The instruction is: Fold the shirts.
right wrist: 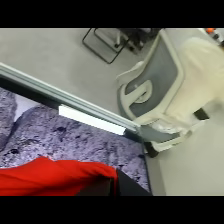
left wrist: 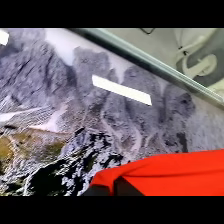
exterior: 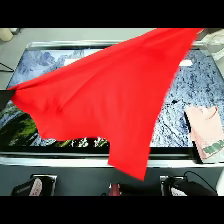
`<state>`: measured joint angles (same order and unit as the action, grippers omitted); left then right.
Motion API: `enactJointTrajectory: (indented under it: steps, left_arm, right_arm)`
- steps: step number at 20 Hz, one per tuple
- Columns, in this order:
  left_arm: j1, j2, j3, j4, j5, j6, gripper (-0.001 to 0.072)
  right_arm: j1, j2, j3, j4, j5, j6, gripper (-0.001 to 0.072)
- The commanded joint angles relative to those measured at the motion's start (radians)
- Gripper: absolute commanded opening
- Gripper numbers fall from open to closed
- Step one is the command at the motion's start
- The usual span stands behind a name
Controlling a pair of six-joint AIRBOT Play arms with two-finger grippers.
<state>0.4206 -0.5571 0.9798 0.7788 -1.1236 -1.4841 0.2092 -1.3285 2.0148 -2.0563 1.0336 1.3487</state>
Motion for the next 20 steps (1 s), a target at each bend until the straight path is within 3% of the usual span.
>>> enactJointTrajectory:
  steps: [1, 3, 6, 11, 12, 13, 14, 15, 17, 20]
  left_arm:
    - [-0.017, -0.147, -0.127, 0.007, 0.183, 0.023, 0.0022]
    - [-0.055, -0.310, -0.124, -0.004, 0.263, 0.074, 0.0023]
    - [-0.074, -0.564, -0.068, -0.094, 0.377, 0.163, 0.0023]
    - [-0.073, -0.816, -0.002, -0.098, 0.334, 0.176, 0.0024]
    - [-0.072, -0.829, -0.002, -0.098, 0.314, 0.176, 0.0027]
    - [-0.068, -0.832, -0.002, -0.098, 0.295, 0.176, 0.0154]
    - [-0.054, -0.830, 0.007, -0.097, 0.253, 0.175, 0.0367]
    - [-0.025, -0.831, 0.034, -0.076, 0.172, 0.175, 0.0408]
    - [0.052, -0.830, 0.112, 0.076, -0.027, 0.157, 0.0407]
    - [0.158, -0.820, 0.147, 0.358, -0.273, 0.114, 0.0421]
  right_arm:
    - [-0.001, -0.224, 0.001, 0.090, -0.116, 0.178, 0.0018]
    - [-0.001, -0.330, 0.001, 0.187, -0.156, 0.252, 0.0018]
    - [-0.001, -0.458, 0.001, 0.339, -0.158, 0.262, 0.0017]
    - [0.000, -0.592, 0.001, 0.523, -0.005, 0.218, 0.0019]
    - [0.000, -0.602, 0.001, 0.547, 0.025, 0.179, 0.0062]
    - [-0.002, -0.602, 0.002, 0.567, 0.041, 0.126, 0.0234]
    - [-0.008, -0.594, 0.002, 0.603, 0.066, 0.039, 0.0395]
    - [-0.026, -0.574, 0.002, 0.631, 0.118, -0.055, 0.0417]
    - [-0.092, -0.535, 0.002, 0.637, 0.246, -0.148, 0.0438]
    - [-0.230, -0.528, -0.002, 0.783, 0.456, -0.223, 0.0430]
